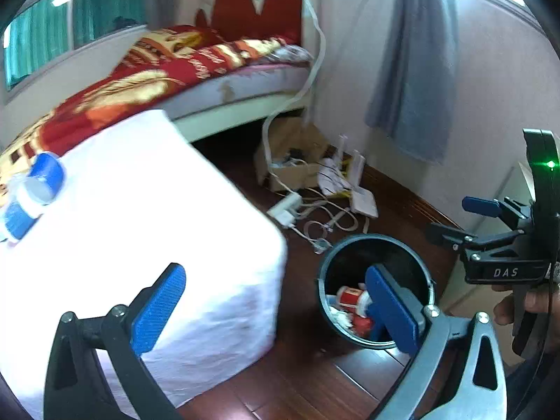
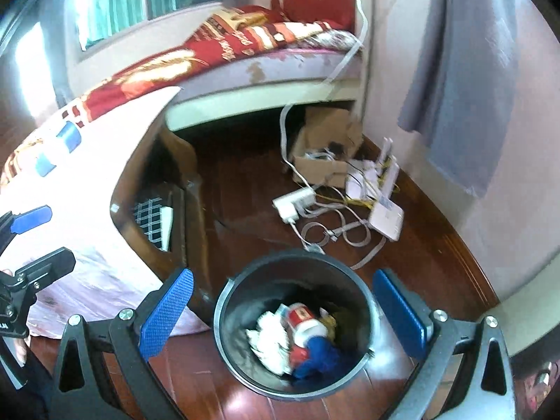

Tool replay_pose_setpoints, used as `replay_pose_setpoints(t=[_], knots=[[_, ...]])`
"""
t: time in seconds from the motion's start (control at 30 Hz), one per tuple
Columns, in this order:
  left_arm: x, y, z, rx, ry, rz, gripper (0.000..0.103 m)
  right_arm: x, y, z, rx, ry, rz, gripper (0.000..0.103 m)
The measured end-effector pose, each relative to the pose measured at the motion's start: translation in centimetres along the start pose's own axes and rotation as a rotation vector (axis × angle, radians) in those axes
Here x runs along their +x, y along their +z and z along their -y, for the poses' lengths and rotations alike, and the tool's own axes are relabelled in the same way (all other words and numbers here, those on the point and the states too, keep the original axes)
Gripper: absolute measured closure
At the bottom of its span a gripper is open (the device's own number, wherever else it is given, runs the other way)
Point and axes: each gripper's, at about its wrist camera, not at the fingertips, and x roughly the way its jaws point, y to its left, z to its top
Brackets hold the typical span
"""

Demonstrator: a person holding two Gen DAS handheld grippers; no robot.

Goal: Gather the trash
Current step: 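Move both tools back over the bed toward the blue cups, then grasp the blue-patterned paper cup with the right tool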

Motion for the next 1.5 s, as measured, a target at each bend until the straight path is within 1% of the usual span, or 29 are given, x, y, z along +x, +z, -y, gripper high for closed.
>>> replay_pose_setpoints(t=[0.13, 0.3, 0.53, 0.6, 0.83, 0.9, 1.03, 1.13, 1.27, 1.43, 1.5], knots=[[-1.3, -0.1, -3.6, -0.049, 0.055, 0.024, 0.000, 0.3, 1.5, -3.2, -0.039, 0.039, 0.031, 0.000], [-3.3, -0.8, -9.7, -0.130, 0.161, 0.056, 0.000, 1.3, 3.2, -8.5, -0.106, 0.103, 0.058, 0.000], [-6.2, -3.7, -18.0, -0.274, 0.296, 0.075, 0.000, 3.0, 5.2, -16.5, -0.196, 0.197, 0.078, 0.000], [-7.1, -4.4, -20.3, -0.314, 0.324, 0.083, 0.000, 3.5, 5.9, -18.8, -0.209, 0.240, 0.082, 0.000], [-9.2, -6.3, -25.8, -0.388, 0.411, 0.084, 0.001, 5.0, 7.8, -26.6, -0.287, 0.304, 0.071, 0.000], [-9.5, -6.8, -27.4, -0.406, 0.427, 0.074, 0.001, 5.5, 8.3, -29.0, -0.310, 0.326, 0.058, 0.000], [-10.0, -7.7, -29.6, -0.441, 0.448, 0.078, 0.001, 6.6, 9.1, -33.3, -0.331, 0.373, 0.027, 0.000], [-9.7, -7.5, -31.2, -0.447, 0.460, 0.081, 0.001, 7.7, 10.3, -37.0, -0.328, 0.426, 0.022, 0.000], [-9.2, -7.6, -33.7, -0.462, 0.474, 0.070, 0.001, 9.4, 11.8, -42.6, -0.380, 0.451, 0.020, 0.000], [-8.8, -8.0, -36.4, -0.485, 0.488, 0.061, 0.001, 11.8, 13.3, -47.4, -0.424, 0.448, 0.031, 0.000], [-8.5, -8.0, -37.3, -0.493, 0.489, 0.057, 0.001, 12.7, 13.9, -48.5, -0.426, 0.441, 0.032, 0.000]])
